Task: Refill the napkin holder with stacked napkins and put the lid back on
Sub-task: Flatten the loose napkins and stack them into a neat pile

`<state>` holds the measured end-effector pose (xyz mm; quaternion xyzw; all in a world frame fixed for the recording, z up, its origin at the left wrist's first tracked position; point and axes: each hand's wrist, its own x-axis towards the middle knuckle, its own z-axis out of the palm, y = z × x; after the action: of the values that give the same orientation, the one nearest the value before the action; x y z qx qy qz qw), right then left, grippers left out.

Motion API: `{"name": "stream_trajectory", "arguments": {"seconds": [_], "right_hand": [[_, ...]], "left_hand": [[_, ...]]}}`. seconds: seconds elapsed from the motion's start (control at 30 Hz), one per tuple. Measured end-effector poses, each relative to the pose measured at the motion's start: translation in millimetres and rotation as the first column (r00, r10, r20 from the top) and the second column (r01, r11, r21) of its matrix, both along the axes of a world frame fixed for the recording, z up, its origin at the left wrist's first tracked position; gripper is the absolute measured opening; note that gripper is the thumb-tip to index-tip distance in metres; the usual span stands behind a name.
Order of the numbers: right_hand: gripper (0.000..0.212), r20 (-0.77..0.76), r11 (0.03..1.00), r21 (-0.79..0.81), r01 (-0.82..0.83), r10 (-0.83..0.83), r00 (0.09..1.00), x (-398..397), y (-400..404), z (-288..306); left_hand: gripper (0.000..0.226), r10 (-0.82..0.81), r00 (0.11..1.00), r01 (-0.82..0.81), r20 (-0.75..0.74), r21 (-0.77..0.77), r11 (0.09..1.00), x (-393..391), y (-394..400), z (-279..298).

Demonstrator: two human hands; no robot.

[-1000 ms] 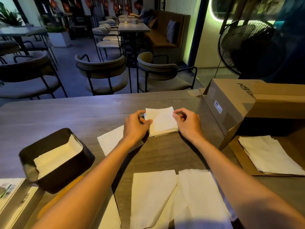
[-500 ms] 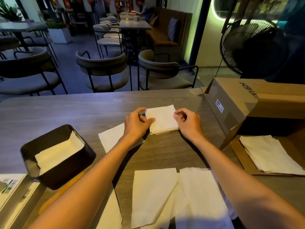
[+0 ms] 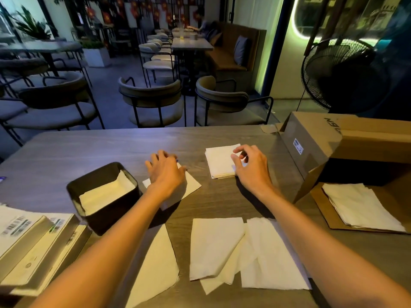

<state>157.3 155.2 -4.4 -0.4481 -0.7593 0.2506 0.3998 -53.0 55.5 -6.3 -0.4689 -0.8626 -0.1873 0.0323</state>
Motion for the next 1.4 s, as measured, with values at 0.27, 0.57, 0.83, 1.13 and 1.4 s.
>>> {"name": "stream_trajectory", "arguments": {"seconds": [0.27,0.57,0.83,1.13,1.4], "right_hand": [[0.025,0.095,0.974,-0.051,-0.219,0.223,0.970,-14,-42,6],[0.020,0.058,0.933,-0.146,-0.330,0.341,0.938,-2,-47,25],[0.015,-0.300,0.958,-0.195,-0.211,0.147,0.943,15,-10,31],[0.021,-0.281,0.969,-0.238,-0.064,-0.005,0.960,18,32,-2],[0.017,-0.144,0.975,-0.221,0.013,-0.045,0.989,13,40,-26]], "left_hand": [[0.022,-0.183,0.974,0.180,0.134,0.034,0.983,12,-29,10],[0.023,-0.571,0.757,0.364,0.318,0.521,0.772,29,-22,41],[0.031,-0.431,0.470,0.069,0.770,0.455,0.888,41,-6,32],[0.018,-0.342,0.544,-0.042,0.766,0.432,0.901,38,41,-6],[0.039,-0.358,0.813,0.149,0.459,0.430,0.890,44,45,-22]]}}
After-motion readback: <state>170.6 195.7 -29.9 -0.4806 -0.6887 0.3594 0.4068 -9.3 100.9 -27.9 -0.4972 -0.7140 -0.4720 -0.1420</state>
